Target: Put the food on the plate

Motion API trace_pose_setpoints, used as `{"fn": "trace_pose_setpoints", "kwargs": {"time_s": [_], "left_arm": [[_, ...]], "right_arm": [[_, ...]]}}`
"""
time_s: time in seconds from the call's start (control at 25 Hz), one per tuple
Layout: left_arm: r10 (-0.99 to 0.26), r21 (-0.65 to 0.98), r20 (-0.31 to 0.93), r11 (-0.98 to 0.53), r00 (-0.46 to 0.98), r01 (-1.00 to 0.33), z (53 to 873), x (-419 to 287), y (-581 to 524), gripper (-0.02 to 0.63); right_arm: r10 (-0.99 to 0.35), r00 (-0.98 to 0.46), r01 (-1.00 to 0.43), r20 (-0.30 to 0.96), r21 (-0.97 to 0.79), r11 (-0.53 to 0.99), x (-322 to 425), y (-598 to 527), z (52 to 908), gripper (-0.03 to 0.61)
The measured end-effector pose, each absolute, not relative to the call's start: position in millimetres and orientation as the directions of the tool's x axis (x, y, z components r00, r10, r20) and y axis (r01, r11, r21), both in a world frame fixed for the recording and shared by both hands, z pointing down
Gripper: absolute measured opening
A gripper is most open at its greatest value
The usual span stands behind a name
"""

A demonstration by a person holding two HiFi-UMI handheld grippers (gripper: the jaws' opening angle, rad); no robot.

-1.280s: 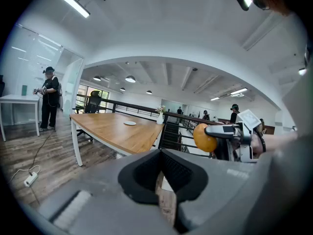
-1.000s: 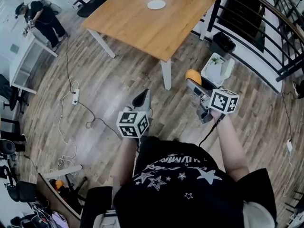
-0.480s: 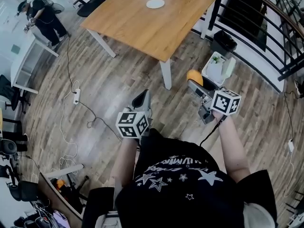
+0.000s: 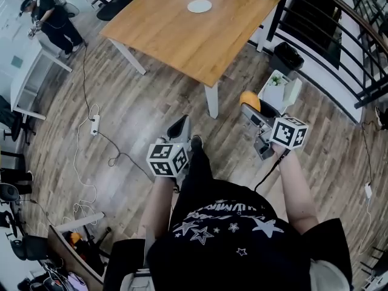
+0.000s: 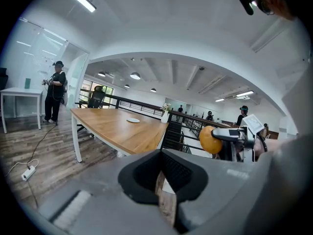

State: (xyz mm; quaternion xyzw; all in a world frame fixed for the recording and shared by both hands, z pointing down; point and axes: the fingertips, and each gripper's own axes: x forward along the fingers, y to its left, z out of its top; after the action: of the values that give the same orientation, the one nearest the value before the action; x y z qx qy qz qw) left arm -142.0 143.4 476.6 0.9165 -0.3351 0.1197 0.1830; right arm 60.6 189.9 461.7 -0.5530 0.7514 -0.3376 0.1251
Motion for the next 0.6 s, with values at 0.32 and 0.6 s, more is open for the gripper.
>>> {"fn": "trace_pose_setpoints", "kwargs": {"time_s": [0.32, 0.6], "left_arm": [[-0.525, 0.280, 0.347, -0.733, 0.777, -0.620, 475.1, -115.4, 56.5, 0.000], [-0.477, 0.281, 0.363, -0.763, 0.800, -0.582, 476.0, -93.1, -35.0, 0.000]], "right_arm": [[-0.931, -0.299, -0.748, 0.208, -0.657, 0.093, 89.2, 115.4, 461.7, 0.339], [-0.935, -0.266, -0.740, 0.236, -0.672, 0.041, 100.7, 33.1, 470.9, 0.339]]}}
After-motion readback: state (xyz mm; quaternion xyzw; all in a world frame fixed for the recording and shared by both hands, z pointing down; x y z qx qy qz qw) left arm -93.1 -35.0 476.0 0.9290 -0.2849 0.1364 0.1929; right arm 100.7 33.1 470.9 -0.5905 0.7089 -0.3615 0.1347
